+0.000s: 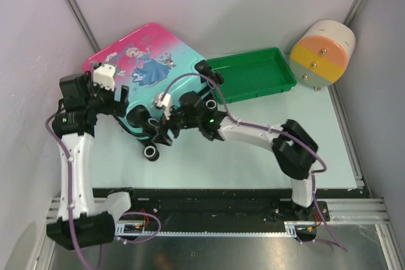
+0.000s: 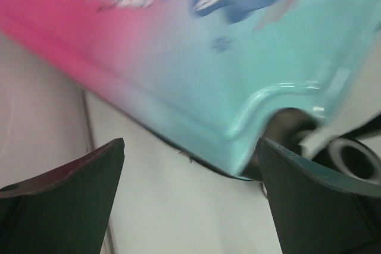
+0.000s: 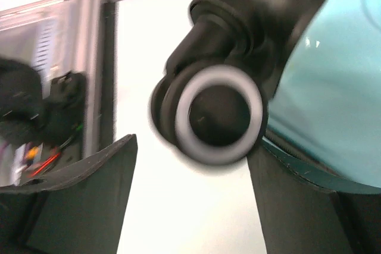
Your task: Open, take out, and arrange the luggage
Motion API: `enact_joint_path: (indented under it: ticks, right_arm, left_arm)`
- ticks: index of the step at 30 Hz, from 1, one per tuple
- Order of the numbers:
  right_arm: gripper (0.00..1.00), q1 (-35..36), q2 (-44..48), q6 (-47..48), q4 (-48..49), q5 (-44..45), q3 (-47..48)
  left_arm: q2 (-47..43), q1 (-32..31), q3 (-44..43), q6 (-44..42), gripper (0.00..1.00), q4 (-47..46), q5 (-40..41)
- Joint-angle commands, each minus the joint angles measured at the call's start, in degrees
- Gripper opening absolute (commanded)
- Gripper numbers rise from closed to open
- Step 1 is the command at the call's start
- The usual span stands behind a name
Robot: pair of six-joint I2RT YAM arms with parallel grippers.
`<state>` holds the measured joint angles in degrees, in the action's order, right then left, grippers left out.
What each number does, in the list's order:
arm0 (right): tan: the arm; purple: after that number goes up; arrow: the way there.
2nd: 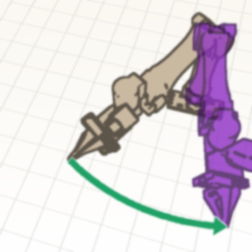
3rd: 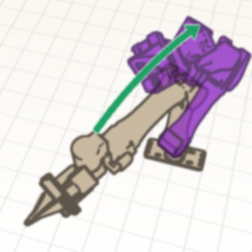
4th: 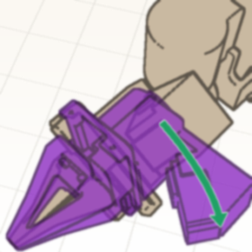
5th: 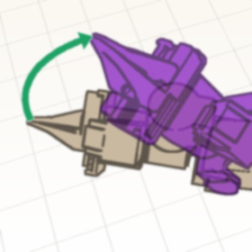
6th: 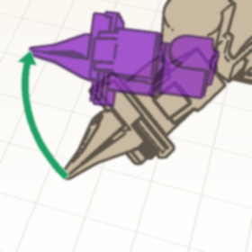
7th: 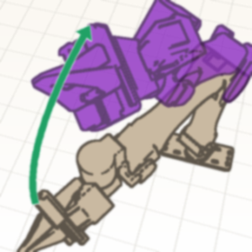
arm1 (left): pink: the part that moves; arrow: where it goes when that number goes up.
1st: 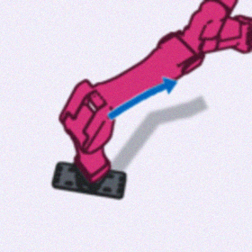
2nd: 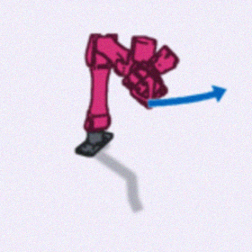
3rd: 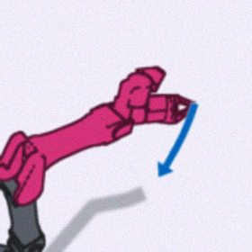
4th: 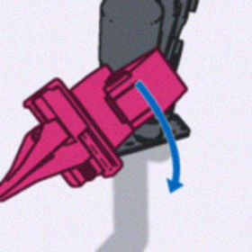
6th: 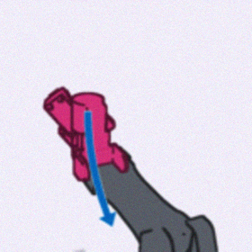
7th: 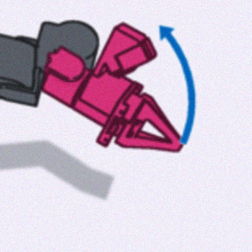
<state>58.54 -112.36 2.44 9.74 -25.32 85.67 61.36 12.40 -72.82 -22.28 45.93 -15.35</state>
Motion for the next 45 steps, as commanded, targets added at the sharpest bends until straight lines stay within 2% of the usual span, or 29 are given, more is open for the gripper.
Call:
enact_joint_path:
  ticks: [1, 2, 3, 6, 10, 13, 17, 18, 20, 21, 23, 24, 27, 29, 31, 32, 35, 41, 42, 45]
  right_arm:
    - [0.79, -5.71, 16.28, -2.17, -4.09, -16.68, -3.13]
    - [0.80, -8.42, 17.68, -2.17, -5.16, -17.21, -3.49]
    - [0.83, -9.84, 18.83, -2.17, -6.04, -17.91, -3.93]
    - [0.86, -15.55, 22.17, -5.60, -5.79, -18.89, -4.19]
    - [0.86, -22.58, 22.97, -6.48, -4.64, -13.19, -4.19]
    - [0.86, -28.12, 20.87, -8.05, -3.15, -7.57, -4.19]
    - [0.88, -32.79, 16.57, -7.72, -0.77, -5.44, -3.58]
    - [0.88, -33.31, 15.68, -6.23, -0.95, -5.44, -3.23]
    - [0.88, -34.19, 14.54, -5.25, -1.21, -5.61, -2.44]
    - [0.88, -34.55, 13.58, -5.60, -0.60, -6.23, -2.35]
    - [0.88, -35.16, 12.95, -6.74, -0.16, -8.15, -2.43]
    - [0.88, -35.16, 12.60, -7.18, -0.24, -8.86, -2.44]
    - [0.85, -35.34, 11.55, -8.41, -1.03, -12.03, -2.70]
    - [0.81, -35.17, 11.02, -8.59, -1.91, -12.73, -3.14]
    - [0.76, -34.64, 10.58, -8.85, -2.44, -12.91, -4.54]
    - [0.73, -34.46, 10.49, -9.11, -2.44, -13.00, -5.07]
    - [0.70, -32.97, 10.14, -9.55, -1.65, -13.17, -6.39]
    - [0.72, -28.40, 8.21, -10.96, 1.33, -14.32, -6.39]
    - [0.72, -27.79, 7.86, -10.79, 1.68, -14.58, -6.39]
    - [0.73, -25.68, 6.27, -10.78, 3.70, -15.98, -6.30]
  left_arm:
    - [-6.51, -9.74, 1.79, 3.12, 0.97, -1.20, -10.58]
    - [-7.39, -11.86, 2.32, 3.21, 0.97, -1.20, -8.75]
    - [-7.40, -16.75, 2.68, 3.38, 0.97, -1.11, -8.29]
    - [-5.56, -19.16, 4.52, 3.65, 0.93, -0.76, -10.67]
    - [-4.59, -27.07, 9.34, -1.17, 0.89, 0.65, -3.30]
    - [-3.36, -28.84, 12.86, -4.07, 0.84, 2.31, 2.69]
    - [-5.11, -28.66, 18.75, -8.38, 0.83, 3.02, 11.81]
    - [-5.46, -26.92, 19.63, -9.17, 0.83, 3.02, 14.19]
    - [-6.17, -22.97, 20.87, -12.25, 0.83, 3.11, 13.95]
    - [-6.17, -17.56, 20.87, -13.74, 0.82, 3.11, 13.77]
    - [-5.29, -12.25, 20.26, -19.36, 0.81, 3.02, 12.72]
    - [-4.68, -5.62, 19.74, -22.68, 0.80, 3.02, 12.11]
    - [-1.43, 2.24, 15.87, -25.43, 0.80, 2.93, 9.38]
    - [-0.20, 4.72, 11.92, -25.35, 0.84, 3.02, 5.63]
    - [-1.41, 4.91, 8.85, -24.48, 0.88, 3.55, 0.62]
    - [-2.64, 4.65, 7.96, -23.69, 0.91, 3.90, -5.33]
    - [-6.16, 0.89, 5.06, -17.55, 0.95, 4.78, -13.71]
    - [-7.84, -10.97, 3.65, 0.20, 0.95, 3.56, -21.20]
    - [-7.66, -11.87, 3.99, 3.62, 0.95, 2.94, -21.56]
    - [-6.43, -13.90, 3.91, 6.98, 0.95, -0.22, -20.51]
